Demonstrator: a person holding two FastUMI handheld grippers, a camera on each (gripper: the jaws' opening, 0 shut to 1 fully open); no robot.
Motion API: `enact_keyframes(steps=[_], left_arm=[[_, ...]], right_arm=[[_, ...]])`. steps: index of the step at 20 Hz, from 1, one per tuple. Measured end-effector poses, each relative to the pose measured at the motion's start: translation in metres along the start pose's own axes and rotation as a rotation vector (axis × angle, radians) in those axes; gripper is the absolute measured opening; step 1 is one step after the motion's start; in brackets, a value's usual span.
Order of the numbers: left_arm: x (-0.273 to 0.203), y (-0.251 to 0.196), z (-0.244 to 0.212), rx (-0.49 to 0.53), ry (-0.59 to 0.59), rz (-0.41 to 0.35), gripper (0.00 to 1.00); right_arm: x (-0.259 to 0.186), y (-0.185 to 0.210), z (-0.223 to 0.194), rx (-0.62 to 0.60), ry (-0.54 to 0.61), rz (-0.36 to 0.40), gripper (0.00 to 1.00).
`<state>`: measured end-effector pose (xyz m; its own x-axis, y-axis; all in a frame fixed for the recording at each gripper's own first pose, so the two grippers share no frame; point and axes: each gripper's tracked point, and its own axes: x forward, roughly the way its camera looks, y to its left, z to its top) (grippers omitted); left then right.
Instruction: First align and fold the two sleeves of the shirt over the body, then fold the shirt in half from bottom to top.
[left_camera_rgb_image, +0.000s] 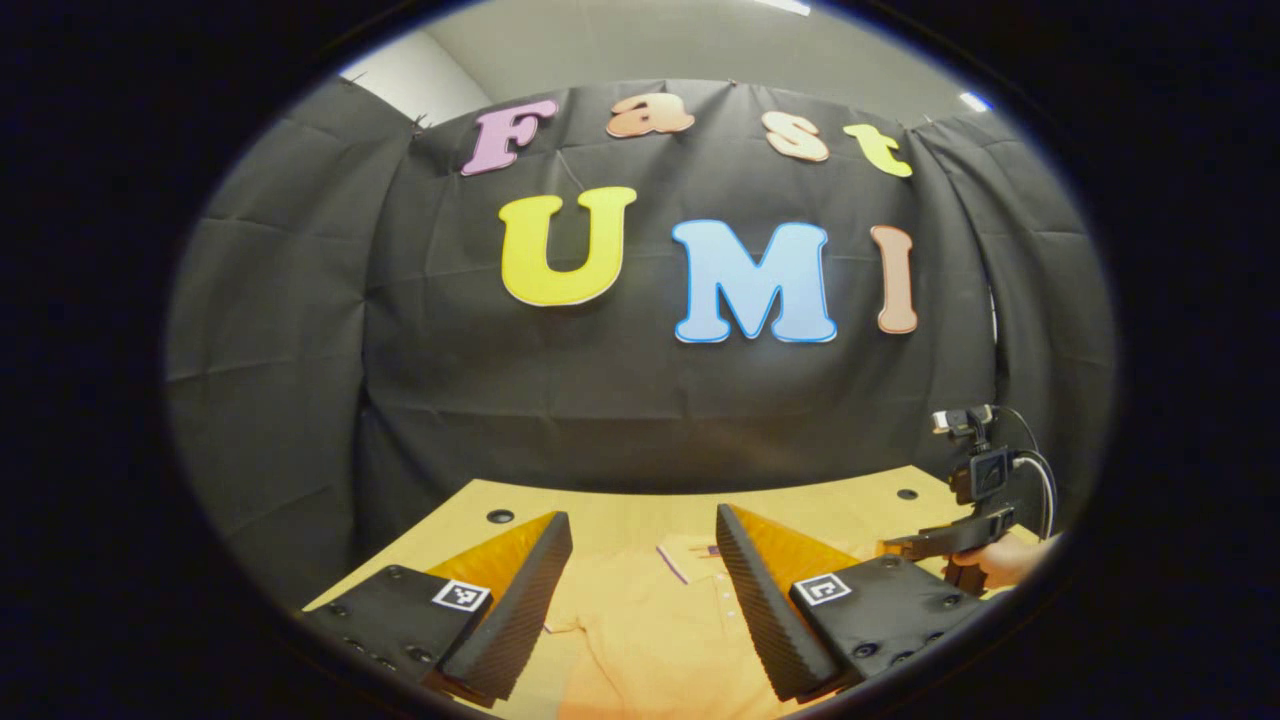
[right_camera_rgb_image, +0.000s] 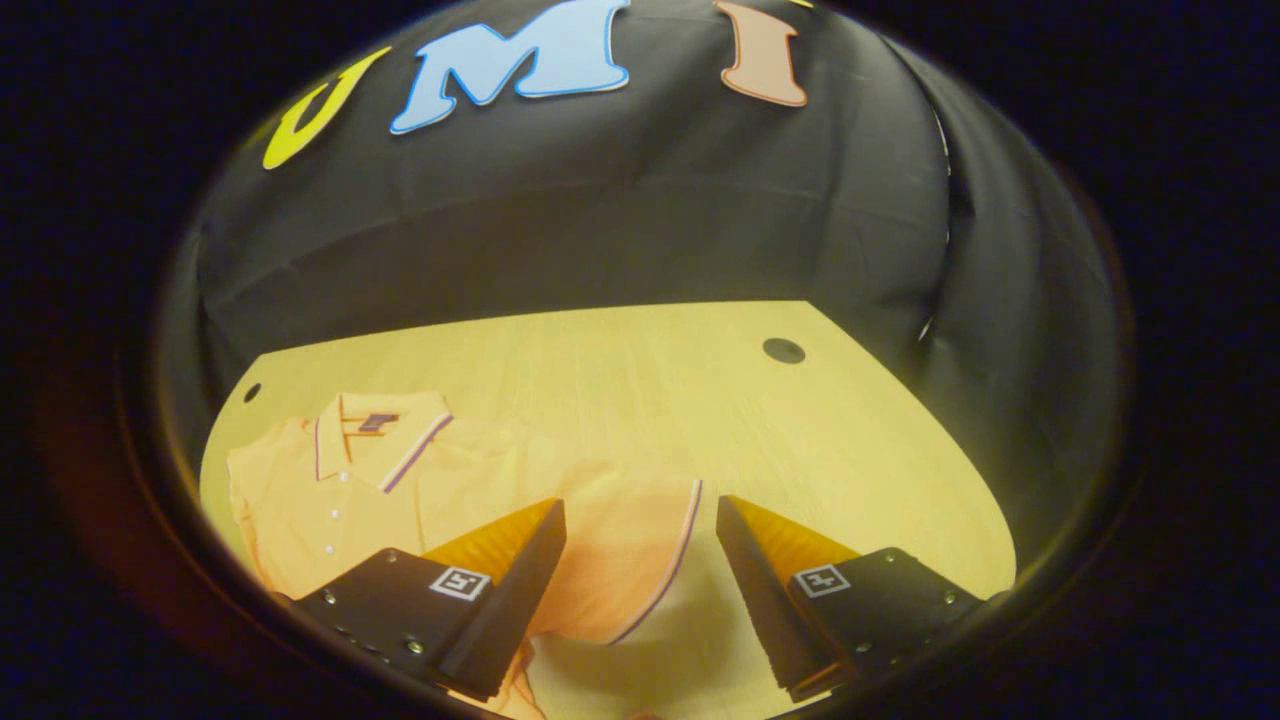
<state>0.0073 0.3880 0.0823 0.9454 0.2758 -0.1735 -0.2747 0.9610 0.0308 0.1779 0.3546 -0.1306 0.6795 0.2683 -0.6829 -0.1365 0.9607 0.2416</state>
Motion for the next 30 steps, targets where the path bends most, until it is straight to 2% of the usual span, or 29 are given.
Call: enact_keyframes(steps=[6, 10, 12, 13, 14, 15, 16, 18, 19, 21, 22, 25, 26, 27, 30], left_arm=[[-0.007, 0.012, -0.014, -0.019, 0.039, 0.035, 0.96], [-0.012, 0.015, -0.019, -0.005, 0.048, 0.042, 0.96], [-0.012, 0.014, -0.018, -0.004, 0.045, 0.042, 0.96], [-0.012, 0.015, -0.018, -0.003, 0.043, 0.046, 0.95], [-0.012, 0.015, -0.016, -0.002, 0.040, 0.048, 0.96], [-0.013, 0.015, -0.015, -0.002, 0.036, 0.050, 0.96], [-0.014, 0.012, -0.013, -0.002, 0.033, 0.049, 0.96], [-0.019, 0.013, -0.012, 0.001, 0.029, 0.051, 0.95], [-0.021, 0.014, -0.012, 0.000, 0.027, 0.054, 0.95], [-0.026, 0.018, -0.012, -0.005, 0.027, 0.064, 0.96], [-0.028, 0.019, -0.013, -0.010, 0.029, 0.069, 0.96], [-0.034, 0.022, -0.014, -0.023, 0.031, 0.076, 0.96], [-0.036, 0.023, -0.014, -0.026, 0.029, 0.079, 0.96], [-0.037, 0.023, -0.014, -0.028, 0.027, 0.080, 0.96], [-0.040, 0.024, -0.014, -0.042, 0.024, 0.081, 0.96]], right_arm=[[0.029, -0.011, -0.022, -0.042, 0.071, -0.042, 0.95], [0.034, -0.007, -0.024, -0.057, 0.069, -0.041, 0.95], [0.035, -0.001, -0.026, -0.052, 0.073, -0.016, 0.94], [0.034, 0.005, -0.028, -0.037, 0.084, 0.000, 0.89], [0.034, 0.009, -0.028, -0.019, 0.090, 0.010, 0.71], [0.034, 0.013, -0.029, -0.002, 0.097, 0.023, 0.62], [0.033, 0.015, -0.027, 0.007, 0.097, 0.018, 0.47], [0.034, 0.018, -0.029, 0.009, 0.094, 0.013, 0.29], [0.035, 0.018, -0.029, 0.006, 0.094, 0.011, 0.22], [0.035, 0.014, -0.029, 0.004, 0.093, 0.000, 0.21], [0.035, 0.014, -0.028, 0.008, 0.097, -0.001, 0.05], [0.028, 0.013, -0.024, -0.008, 0.089, 0.008, 0.05], [0.024, 0.012, -0.019, -0.016, 0.073, 0.008, 0.09], [0.020, 0.012, -0.015, -0.026, 0.057, 0.009, 0.05], [0.005, 0.019, 0.002, -0.091, -0.008, 0.018, 0.05]])
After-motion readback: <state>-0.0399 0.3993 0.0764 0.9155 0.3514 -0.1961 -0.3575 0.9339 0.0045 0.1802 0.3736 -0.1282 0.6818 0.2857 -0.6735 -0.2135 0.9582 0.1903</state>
